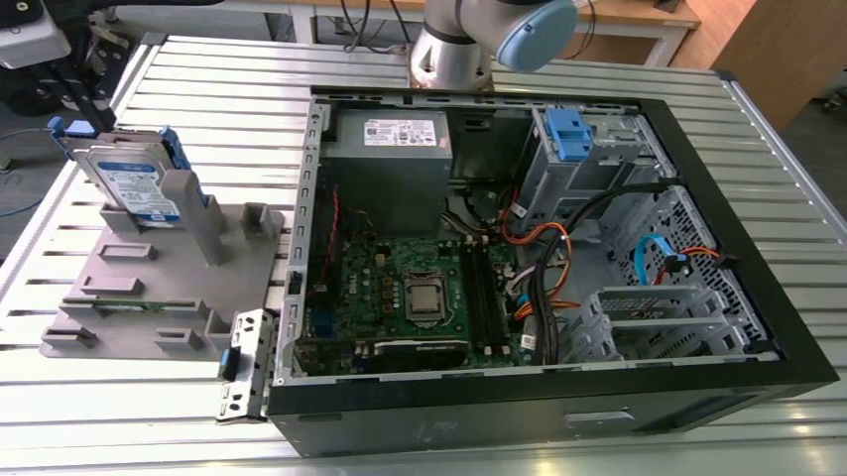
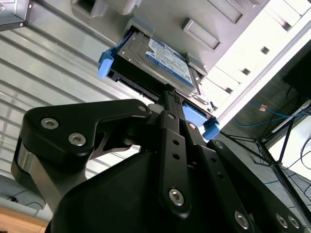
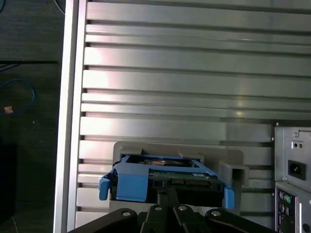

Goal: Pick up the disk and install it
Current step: 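Pick up the disk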

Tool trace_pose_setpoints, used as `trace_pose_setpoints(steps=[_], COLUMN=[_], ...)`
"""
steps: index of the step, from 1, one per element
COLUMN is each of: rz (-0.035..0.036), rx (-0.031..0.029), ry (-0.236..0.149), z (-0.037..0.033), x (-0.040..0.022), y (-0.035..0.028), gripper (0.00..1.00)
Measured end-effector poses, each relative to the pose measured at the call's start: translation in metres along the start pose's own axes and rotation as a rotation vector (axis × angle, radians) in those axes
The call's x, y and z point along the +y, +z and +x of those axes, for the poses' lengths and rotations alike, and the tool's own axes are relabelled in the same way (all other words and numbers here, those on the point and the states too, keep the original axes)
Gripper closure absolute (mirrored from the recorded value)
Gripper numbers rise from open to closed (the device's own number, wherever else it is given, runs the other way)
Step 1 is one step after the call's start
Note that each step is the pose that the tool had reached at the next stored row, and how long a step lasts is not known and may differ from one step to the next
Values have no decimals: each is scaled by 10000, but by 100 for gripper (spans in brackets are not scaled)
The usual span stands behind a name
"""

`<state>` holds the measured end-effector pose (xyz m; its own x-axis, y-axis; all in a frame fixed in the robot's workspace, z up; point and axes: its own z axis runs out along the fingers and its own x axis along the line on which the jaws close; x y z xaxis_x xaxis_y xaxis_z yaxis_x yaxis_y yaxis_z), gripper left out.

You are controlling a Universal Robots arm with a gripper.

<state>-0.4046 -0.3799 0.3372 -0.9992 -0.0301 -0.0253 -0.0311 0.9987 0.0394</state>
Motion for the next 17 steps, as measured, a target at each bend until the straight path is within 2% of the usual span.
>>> trace_pose_setpoints(steps=[17], rz=[-3], rx=[4], ry=[-104], z=[0], x=[0], y=[0], gripper=[89])
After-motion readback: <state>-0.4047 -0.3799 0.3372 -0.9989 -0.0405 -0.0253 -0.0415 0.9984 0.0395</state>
